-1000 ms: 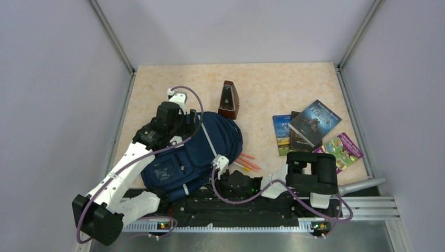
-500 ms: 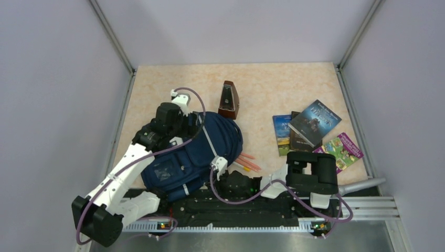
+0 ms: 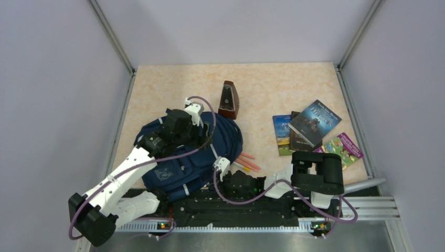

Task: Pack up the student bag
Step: Unzip the student bag at the center of the board.

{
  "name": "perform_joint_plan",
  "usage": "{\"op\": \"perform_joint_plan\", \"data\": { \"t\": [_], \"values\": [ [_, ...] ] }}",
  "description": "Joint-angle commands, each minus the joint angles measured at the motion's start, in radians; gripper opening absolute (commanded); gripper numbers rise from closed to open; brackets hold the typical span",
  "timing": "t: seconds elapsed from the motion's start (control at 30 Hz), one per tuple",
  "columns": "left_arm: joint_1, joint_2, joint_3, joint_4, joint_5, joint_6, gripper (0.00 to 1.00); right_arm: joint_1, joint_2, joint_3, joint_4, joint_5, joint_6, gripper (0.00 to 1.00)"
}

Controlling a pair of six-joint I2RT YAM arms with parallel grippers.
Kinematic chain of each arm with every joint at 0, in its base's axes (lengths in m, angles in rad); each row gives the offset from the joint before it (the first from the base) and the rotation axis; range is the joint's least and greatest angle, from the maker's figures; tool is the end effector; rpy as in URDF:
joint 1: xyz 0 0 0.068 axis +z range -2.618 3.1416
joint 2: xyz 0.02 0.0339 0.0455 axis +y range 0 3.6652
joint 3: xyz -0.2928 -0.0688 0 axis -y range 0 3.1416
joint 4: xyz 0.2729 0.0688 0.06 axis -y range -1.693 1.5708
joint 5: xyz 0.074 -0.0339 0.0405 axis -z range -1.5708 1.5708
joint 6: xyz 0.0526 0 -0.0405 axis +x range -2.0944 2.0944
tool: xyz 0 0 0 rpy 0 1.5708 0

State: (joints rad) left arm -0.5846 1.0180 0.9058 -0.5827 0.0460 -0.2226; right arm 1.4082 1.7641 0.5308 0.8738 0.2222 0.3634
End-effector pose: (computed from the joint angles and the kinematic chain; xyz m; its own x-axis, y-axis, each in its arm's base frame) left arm 0.1999 -0.1352 0.3107 -0.6490 0.1650 -0.7427 0.4485 0.8715 -0.1983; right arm 0.0666 0.3342 0.1191 -0.3835 -0.1960 -0.9025 -0.8482 0.4613 0.2603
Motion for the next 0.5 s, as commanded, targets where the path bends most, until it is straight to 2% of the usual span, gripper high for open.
{"op": "perform_joint_plan", "data": {
  "t": [0.0, 0.23, 0.33, 0.47],
  "values": [
    [-0.011, -0.097, -0.102, 0.029, 0.029, -0.216, 0.78, -0.022, -0.047, -0.039, 0.041, -0.002, 0.035, 0.0],
    [-0.066, -0.229, -0.337, 0.139, 0.071, -0.388, 0.72, -0.058, -0.056, -0.082, 0.089, -0.009, 0.078, 0.0],
    [-0.103, -0.28, -0.383, 0.18, 0.077, -0.416, 0.71, -0.074, -0.056, -0.093, 0.107, -0.012, 0.095, 0.0],
    [-0.184, -0.273, -0.407, 0.182, 0.021, -0.426, 0.7, -0.088, -0.062, -0.11, 0.133, -0.001, 0.115, 0.0]
  ]
}}
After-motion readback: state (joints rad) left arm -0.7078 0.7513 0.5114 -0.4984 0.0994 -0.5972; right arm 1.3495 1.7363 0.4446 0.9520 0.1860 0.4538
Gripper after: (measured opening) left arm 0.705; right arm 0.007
